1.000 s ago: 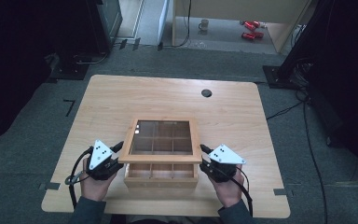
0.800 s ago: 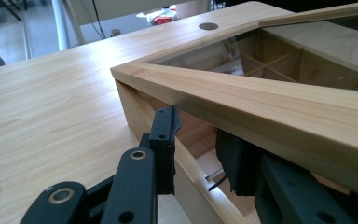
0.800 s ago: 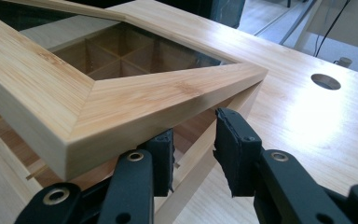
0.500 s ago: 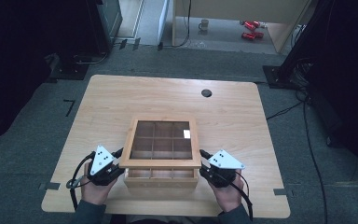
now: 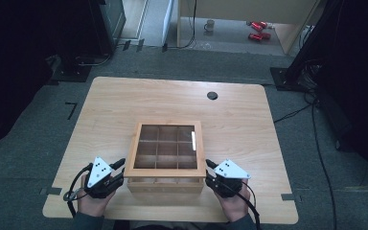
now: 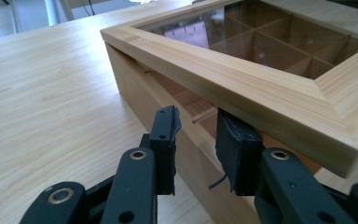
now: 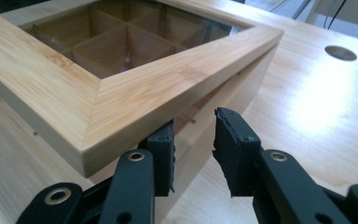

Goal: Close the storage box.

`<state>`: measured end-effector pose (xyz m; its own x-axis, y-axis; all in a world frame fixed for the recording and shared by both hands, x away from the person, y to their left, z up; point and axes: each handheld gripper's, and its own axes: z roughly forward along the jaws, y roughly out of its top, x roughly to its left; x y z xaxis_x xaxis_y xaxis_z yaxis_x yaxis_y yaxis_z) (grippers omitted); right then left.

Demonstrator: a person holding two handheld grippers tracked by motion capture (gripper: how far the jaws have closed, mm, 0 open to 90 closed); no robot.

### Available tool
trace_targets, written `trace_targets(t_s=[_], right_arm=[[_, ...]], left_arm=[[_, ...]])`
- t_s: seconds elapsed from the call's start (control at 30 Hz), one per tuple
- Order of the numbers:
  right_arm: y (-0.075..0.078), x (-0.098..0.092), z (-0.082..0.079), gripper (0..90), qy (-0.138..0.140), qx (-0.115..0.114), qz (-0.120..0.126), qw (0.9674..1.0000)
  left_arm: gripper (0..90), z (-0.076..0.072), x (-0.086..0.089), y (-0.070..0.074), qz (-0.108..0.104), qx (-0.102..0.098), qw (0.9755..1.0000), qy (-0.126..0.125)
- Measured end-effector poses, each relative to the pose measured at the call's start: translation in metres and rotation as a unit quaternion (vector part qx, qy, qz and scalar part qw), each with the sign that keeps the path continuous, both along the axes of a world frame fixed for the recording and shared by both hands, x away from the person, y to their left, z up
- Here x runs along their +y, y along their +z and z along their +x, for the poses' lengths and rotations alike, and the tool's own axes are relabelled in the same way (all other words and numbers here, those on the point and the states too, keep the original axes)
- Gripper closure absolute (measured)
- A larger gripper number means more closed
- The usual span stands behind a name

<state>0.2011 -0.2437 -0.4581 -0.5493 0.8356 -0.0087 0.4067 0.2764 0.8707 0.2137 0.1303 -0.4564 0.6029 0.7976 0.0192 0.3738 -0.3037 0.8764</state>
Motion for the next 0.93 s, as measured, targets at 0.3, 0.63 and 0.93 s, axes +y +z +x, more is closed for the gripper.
trace_targets(t_s=[0.3,0.63,0.93], right_arm=[[-0.015,-0.008,0.001,69.3,-0.027,0.028,-0.009,0.9992],[-0.005,-0.018,0.001,64.7,-0.028,0.008,0.017,0.9994],[-0.001,-0.038,0.015,59.7,-0.059,0.006,0.014,0.9981]], left_arm=[[68.6,-0.001,0.007,-0.005,-0.001,0.007,1.0000,0.007],[67.1,0.000,0.008,-0.002,-0.004,-0.003,0.9999,0.013],[65.1,0.007,0.014,-0.002,-0.016,0.001,0.9995,0.028]])
